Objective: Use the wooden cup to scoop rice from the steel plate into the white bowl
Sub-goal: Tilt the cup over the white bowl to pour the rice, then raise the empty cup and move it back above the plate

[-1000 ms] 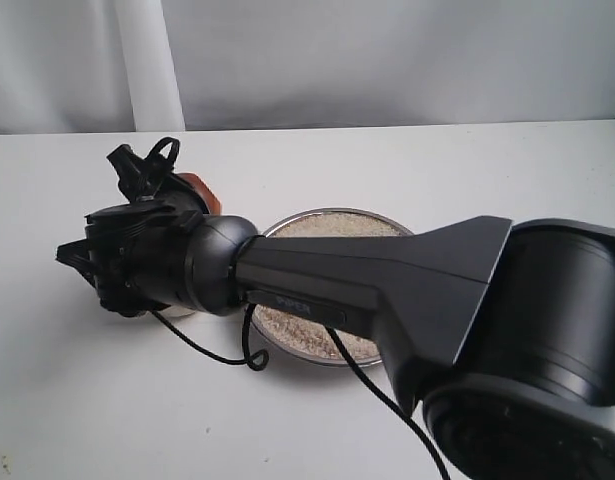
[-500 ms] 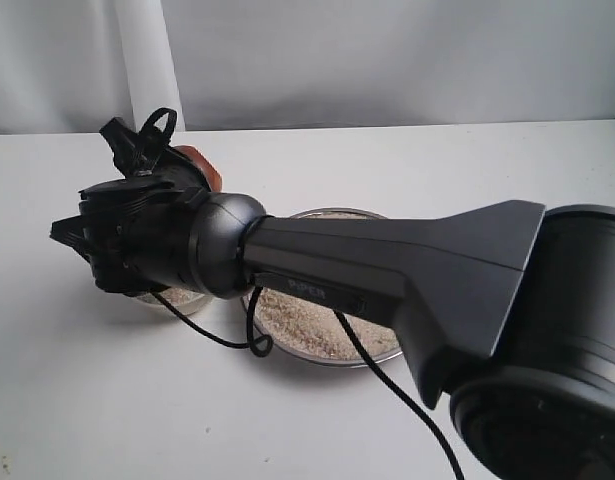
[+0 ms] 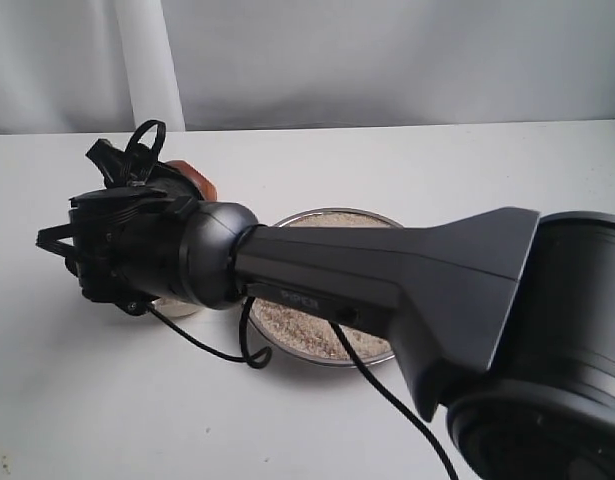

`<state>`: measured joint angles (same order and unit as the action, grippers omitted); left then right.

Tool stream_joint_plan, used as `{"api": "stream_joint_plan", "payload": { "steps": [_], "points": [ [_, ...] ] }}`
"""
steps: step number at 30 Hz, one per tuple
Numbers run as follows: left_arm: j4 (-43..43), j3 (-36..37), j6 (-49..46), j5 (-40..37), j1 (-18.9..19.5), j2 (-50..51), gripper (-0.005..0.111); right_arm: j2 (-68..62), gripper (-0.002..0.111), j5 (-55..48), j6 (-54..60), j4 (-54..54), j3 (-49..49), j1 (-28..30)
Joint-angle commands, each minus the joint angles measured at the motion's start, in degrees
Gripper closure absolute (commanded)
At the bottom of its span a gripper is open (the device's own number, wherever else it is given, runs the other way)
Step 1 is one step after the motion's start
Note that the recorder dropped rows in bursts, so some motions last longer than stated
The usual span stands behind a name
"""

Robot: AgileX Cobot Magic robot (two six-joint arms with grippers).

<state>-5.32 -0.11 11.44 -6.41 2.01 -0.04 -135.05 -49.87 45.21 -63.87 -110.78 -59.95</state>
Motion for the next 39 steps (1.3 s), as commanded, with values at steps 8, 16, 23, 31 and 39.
{"api": "stream_joint_plan", "payload": {
  "steps": [8, 16, 23, 31, 39],
  "points": [
    [0.28, 0.11, 0.27, 0.17, -0.27, 0.04, 0.107, 0.8, 0.108, -0.84, 1.2, -2.69, -0.36, -0.05],
    [0.28, 0.11, 0.27, 0.17, -0.27, 0.04, 0.107, 0.94, 0.108, -1.2, 4.0, -5.84, -0.36, -0.05],
    [0.28, 0.11, 0.27, 0.17, -0.27, 0.04, 0.107, 1.66, 0.108, -1.2, -1.83, -2.48, -0.36, -0.05],
    [0.28, 0.11, 0.27, 0.17, -0.27, 0.04, 0.107, 10.72, 0.108, -1.78, -10.21, 27.46, -0.36, 4.63],
    [0.28, 0.11, 0.27, 0.17, -0.27, 0.04, 0.107, 20.27, 0.108, -12.53, -9.32, 44.75, -0.36, 18.97]
  ]
}}
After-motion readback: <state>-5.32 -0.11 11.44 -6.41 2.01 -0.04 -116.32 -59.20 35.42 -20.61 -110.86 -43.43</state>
